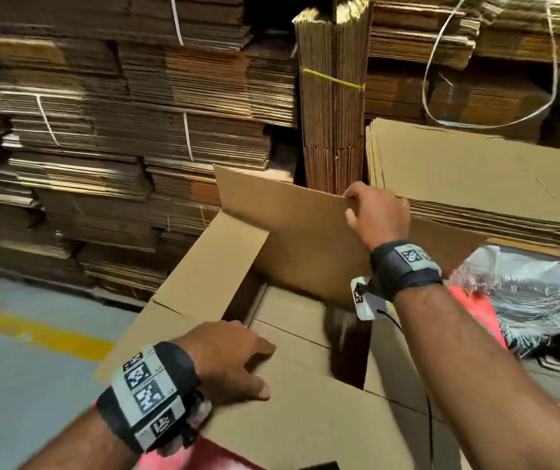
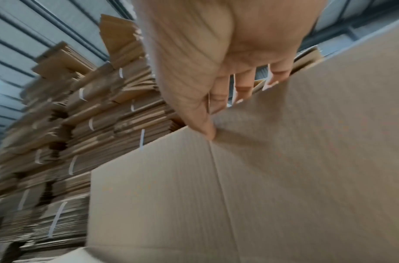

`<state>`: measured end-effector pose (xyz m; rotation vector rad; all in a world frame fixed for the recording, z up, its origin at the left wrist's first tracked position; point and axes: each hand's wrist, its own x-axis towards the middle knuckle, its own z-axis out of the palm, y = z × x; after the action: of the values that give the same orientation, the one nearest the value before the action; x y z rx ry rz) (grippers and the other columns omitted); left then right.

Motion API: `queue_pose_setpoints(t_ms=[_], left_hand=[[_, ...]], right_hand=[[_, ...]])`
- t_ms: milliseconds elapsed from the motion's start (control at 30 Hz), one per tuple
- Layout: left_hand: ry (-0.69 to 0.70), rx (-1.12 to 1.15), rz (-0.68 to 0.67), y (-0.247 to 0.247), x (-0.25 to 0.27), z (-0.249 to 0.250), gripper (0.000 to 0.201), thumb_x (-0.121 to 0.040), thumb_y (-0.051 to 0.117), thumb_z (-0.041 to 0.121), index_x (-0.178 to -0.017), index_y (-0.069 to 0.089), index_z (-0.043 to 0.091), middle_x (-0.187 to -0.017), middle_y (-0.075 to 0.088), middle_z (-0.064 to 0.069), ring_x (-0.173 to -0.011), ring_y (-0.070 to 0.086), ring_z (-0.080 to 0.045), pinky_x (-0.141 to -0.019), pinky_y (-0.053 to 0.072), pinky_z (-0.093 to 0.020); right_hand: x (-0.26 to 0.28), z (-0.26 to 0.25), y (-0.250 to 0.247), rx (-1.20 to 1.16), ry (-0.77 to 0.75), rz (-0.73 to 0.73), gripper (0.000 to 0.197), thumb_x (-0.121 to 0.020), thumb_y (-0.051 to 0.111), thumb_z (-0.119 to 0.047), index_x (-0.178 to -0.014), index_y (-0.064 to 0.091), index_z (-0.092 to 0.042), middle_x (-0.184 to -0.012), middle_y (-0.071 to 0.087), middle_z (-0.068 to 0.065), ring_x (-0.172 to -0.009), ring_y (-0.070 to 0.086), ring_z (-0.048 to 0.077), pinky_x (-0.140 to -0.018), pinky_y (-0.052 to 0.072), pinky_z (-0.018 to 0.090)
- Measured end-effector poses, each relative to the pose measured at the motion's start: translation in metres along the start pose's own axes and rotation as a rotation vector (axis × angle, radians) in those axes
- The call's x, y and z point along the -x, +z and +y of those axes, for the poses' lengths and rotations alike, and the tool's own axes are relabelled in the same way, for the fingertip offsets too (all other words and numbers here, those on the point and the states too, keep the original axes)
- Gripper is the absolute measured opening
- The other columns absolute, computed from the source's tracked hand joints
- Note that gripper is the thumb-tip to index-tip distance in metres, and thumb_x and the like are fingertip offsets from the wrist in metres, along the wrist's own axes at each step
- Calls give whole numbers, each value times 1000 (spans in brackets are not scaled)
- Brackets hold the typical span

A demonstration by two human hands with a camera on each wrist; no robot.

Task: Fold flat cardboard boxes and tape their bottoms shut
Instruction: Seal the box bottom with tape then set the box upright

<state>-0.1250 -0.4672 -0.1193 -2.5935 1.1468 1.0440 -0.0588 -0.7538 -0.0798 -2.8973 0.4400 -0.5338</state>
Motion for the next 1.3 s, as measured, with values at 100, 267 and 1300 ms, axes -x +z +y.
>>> queue_pose_setpoints(t_ms=[100, 267, 1300], left_hand=[[-24, 12, -11, -16, -5, -6, 69, -87, 49, 77, -146, 41, 45, -142, 57, 9, -126, 54, -21, -101, 47, -42], [-128, -36, 63, -52, -23, -12, 61, -91, 48, 73, -139, 53, 35, -140, 58, 6, -123, 54, -21, -94, 46, -39], [-347, -232, 604, -123, 3, -131, 33, -100, 47, 38, -130, 36, 33, -118, 67, -4, -103, 66, -31, -82, 49, -41]], right_hand=[[-16, 10, 15, -40, 57, 46, 28, -94, 68, -24, -121, 62, -31, -106, 72, -2, -103, 64, 26, -96, 40, 45], [-16, 17, 35, -135, 52, 161, 36, -90, 69, -20, -120, 55, -33, -105, 69, -1, -104, 60, 24, -99, 33, 45], [88, 16, -2, 632, 68, -543, 98, -85, 75, -44, -160, 12, -37, -171, -3, 7, -156, 4, 38, -115, 21, 69]])
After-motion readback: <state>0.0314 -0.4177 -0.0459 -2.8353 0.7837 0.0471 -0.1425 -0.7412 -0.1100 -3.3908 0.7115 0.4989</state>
